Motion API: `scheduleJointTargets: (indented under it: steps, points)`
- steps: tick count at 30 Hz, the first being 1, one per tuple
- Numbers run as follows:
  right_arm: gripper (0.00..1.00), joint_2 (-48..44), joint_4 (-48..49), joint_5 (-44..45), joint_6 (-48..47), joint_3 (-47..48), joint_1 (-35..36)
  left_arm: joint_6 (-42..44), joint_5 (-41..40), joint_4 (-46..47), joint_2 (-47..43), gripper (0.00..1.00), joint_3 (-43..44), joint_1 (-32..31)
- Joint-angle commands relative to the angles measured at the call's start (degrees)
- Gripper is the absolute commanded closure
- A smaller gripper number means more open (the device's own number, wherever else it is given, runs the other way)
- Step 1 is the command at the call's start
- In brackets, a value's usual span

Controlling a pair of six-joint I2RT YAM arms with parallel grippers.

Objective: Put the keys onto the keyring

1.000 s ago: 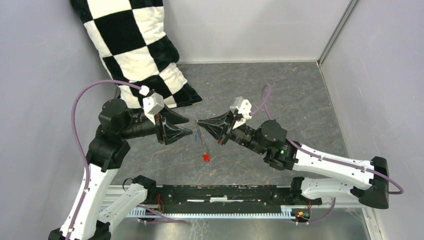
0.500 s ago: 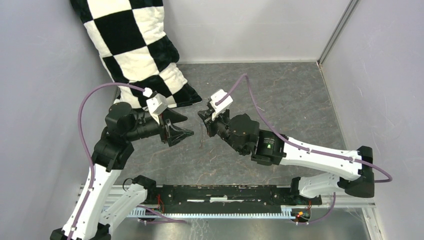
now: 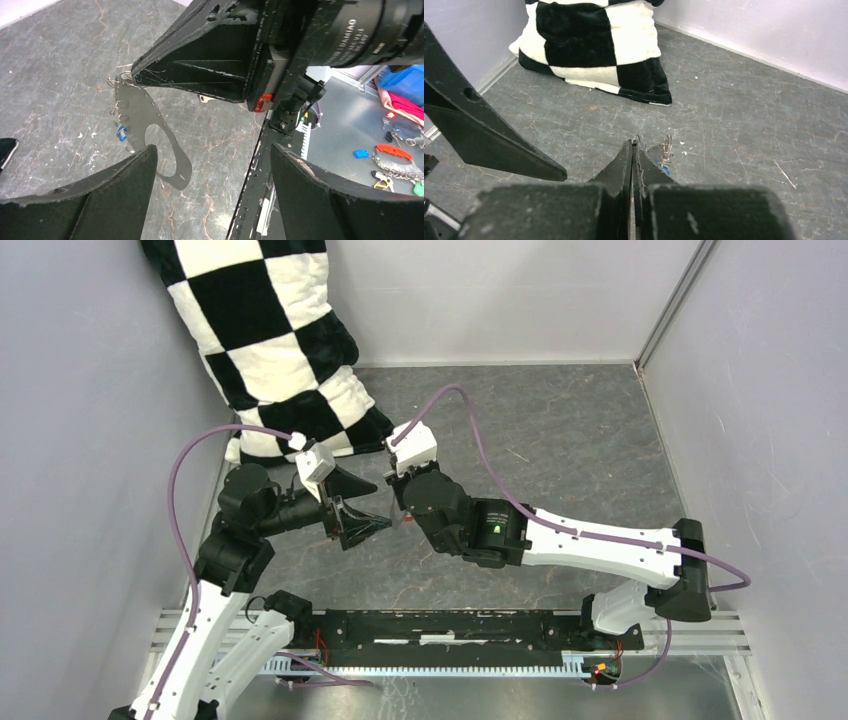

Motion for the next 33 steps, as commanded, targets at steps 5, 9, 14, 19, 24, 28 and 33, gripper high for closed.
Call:
scheduleJointTargets:
  steps: [5,9,14,19,24,28,33]
  points:
    - [0.99,1.6,3.2,5.3,5.0,3.5,1.9,12.2,-6.9,2.8,-0.3,0.10,-3.6,-0.3]
    - [0.99,1.4,4.0,4.7,6.4,3.3,2.0,15.3,-8.2,2.8,0.6,0.11,-5.2,-0.4]
    - [0.99,1.3,4.0,4.8,7.0,3.3,2.2,16.2,-8.0,3.4,3.5,0.24,-5.8,-0.6]
    - [0.99,0.9,3.8,5.3,6.8,3.2,2.5,16.5,-9.3,4.6,4.9,0.31,-5.6,-0.8]
    - [0.99,0.4,3.3,5.3,7.0,2.8,2.7,16.4,-11.5,4.9,4.7,0.32,-5.1,-0.8]
    - [0.99,0.1,2.5,4.6,7.6,2.8,2.7,17.2,-12.6,5.2,3.6,0.48,-5.0,-0.8]
    - [0.99,-0.6,1.9,4.3,8.7,1.7,2.7,21.6,-12.3,3.7,2.6,0.64,-5.3,-0.8]
